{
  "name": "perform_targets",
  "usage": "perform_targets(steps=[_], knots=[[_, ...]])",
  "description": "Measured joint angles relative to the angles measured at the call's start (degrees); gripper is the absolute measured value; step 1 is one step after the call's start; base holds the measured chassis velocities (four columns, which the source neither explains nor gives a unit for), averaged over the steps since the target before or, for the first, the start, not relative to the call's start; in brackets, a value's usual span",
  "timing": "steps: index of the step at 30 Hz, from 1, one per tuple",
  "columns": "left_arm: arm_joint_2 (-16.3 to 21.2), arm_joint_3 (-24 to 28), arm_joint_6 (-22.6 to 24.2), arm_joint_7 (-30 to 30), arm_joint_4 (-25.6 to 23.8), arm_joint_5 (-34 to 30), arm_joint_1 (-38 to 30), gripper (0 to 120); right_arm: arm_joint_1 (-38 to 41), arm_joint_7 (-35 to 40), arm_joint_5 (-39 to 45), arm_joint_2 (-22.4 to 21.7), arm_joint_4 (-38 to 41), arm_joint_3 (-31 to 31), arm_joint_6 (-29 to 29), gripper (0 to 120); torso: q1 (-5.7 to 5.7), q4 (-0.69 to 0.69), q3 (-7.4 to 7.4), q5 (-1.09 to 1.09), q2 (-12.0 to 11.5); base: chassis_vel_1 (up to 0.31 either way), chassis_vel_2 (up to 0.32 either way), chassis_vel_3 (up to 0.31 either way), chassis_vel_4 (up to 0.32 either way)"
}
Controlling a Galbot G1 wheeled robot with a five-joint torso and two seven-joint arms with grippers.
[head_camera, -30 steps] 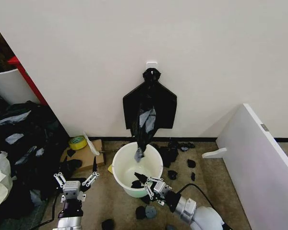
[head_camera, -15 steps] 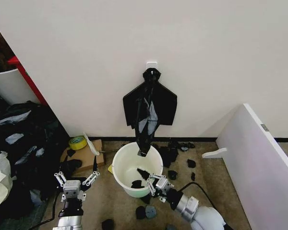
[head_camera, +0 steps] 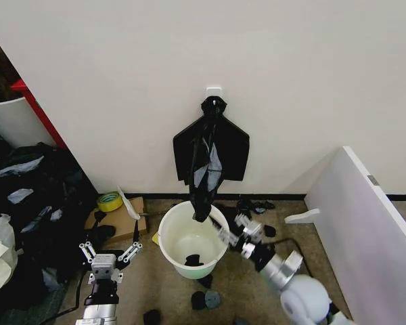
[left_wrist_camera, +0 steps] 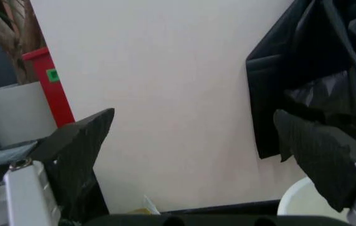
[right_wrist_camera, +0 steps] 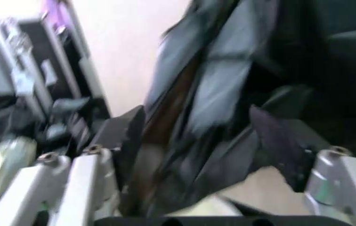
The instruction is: Place the garbage bag over the trash bin.
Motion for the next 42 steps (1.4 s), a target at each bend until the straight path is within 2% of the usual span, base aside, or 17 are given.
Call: perform_targets(steps=[1, 2, 4, 6, 7, 9, 17, 20, 23, 24, 30, 32, 38, 39, 42], knots=[[0.0, 0.1, 0.0, 0.0, 0.0, 0.0, 0.0, 100, 1.6, 0.4, 2.5, -0.1, -0.3, 0.4, -1.1, 69, 0.00, 0.00, 0.00, 0.00, 0.0, 0.000, 0.000, 0.000, 0.000], [0.0, 0.1, 0.0, 0.0, 0.0, 0.0, 0.0, 100, 1.6, 0.4, 2.5, -0.1, -0.3, 0.4, -1.1, 69, 0.00, 0.00, 0.00, 0.00, 0.0, 0.000, 0.000, 0.000, 0.000], [0.0, 0.3, 0.1, 0.1, 0.0, 0.1, 0.1, 100, 5.3, 1.0, 6.5, -0.2, -1.1, 0.7, -3.3, 79, 0.00, 0.00, 0.00, 0.00, 0.0, 0.000, 0.000, 0.000, 0.000], [0.0, 0.4, 0.1, 0.1, 0.0, 0.1, 0.1, 100, 6.7, 1.1, 7.5, -0.3, -1.5, 0.7, -4.0, 82, 0.00, 0.00, 0.00, 0.00, 0.0, 0.000, 0.000, 0.000, 0.000], [0.0, 0.4, 0.1, 0.1, 0.0, 0.1, 0.1, 100, 8.7, 1.2, 9.0, -0.3, -2.2, 0.3, -5.0, 90, 0.00, 0.01, 0.00, -0.01, 0.0, 0.000, 0.000, 0.000, 0.000], [-0.1, 0.4, 0.1, 0.2, 0.0, 0.2, 0.0, 100, 11.9, 1.3, 11.1, -0.2, -4.1, -0.9, -6.4, 98, 0.00, 0.01, 0.00, 0.00, 0.0, 0.000, 0.000, 0.000, 0.000], [-0.2, -0.4, 0.1, 0.1, 0.0, 0.1, 0.1, 100, 16.3, 0.5, 13.5, 0.6, -9.4, -3.5, -8.2, 100, 0.00, 0.01, 0.00, 0.00, 0.0, 0.000, 0.000, 0.000, 0.000], [-0.2, -0.8, 0.1, 0.0, 0.0, -0.1, -0.1, 100, 16.7, 0.2, 13.9, 0.9, -10.6, -3.8, -8.3, 96, 0.00, 0.00, 0.00, 0.00, 0.0, 0.000, 0.000, 0.000, 0.000], [-0.4, -0.8, 0.1, -0.1, 0.0, -0.2, -0.2, 100, 17.1, 0.1, 14.6, 1.0, -11.4, -4.2, -8.3, 86, -0.01, 0.00, 0.00, 0.00, 0.0, 0.000, 0.000, 0.000, 0.000], [-0.4, -0.8, 0.1, -0.1, 0.0, -0.2, -0.2, 100, 17.1, 0.1, 14.6, 1.0, -11.4, -4.2, -8.3, 86, -0.01, 0.00, 0.00, 0.00, 0.0, 0.000, 0.000, 0.000, 0.000], [-0.6, -1.0, 0.1, -0.2, -0.1, -0.1, -0.1, 100, 17.9, -0.5, 14.6, 1.4, -12.1, -5.4, -8.7, 59, 0.00, 0.00, 0.00, 0.00, 0.0, 0.000, 0.000, 0.000, 0.000], [-0.6, -1.0, 0.1, -0.3, -0.2, -0.1, 0.0, 100, 17.9, -0.6, 14.6, 1.5, -12.1, -5.5, -8.7, 56, 0.00, 0.01, 0.00, 0.00, 0.0, 0.000, 0.000, 0.000, 0.000], [-0.7, -1.1, 0.2, -0.3, -0.4, -0.5, -0.2, 100, 18.0, -0.7, 14.3, 1.7, -12.2, -6.1, -8.4, 30, -0.01, 0.00, 0.00, -0.01, 0.0, 0.000, 0.000, 0.000, 0.000], [-0.7, -1.1, 0.2, -0.3, -0.4, -0.5, -0.2, 100, 18.0, -0.7, 14.3, 1.7, -12.2, -6.1, -8.4, 30, -0.01, 0.00, 0.00, -0.01, 0.0, 0.000, 0.000, 0.000, 0.000], [-0.7, -1.1, 0.2, -0.3, -0.4, -0.5, -0.2, 100, 18.0, -0.6, 14.3, 1.7, -12.0, -6.2, -8.4, 17, 0.00, 0.00, 0.00, -0.01, 0.0, 0.000, 0.000, 0.000, 0.000]])
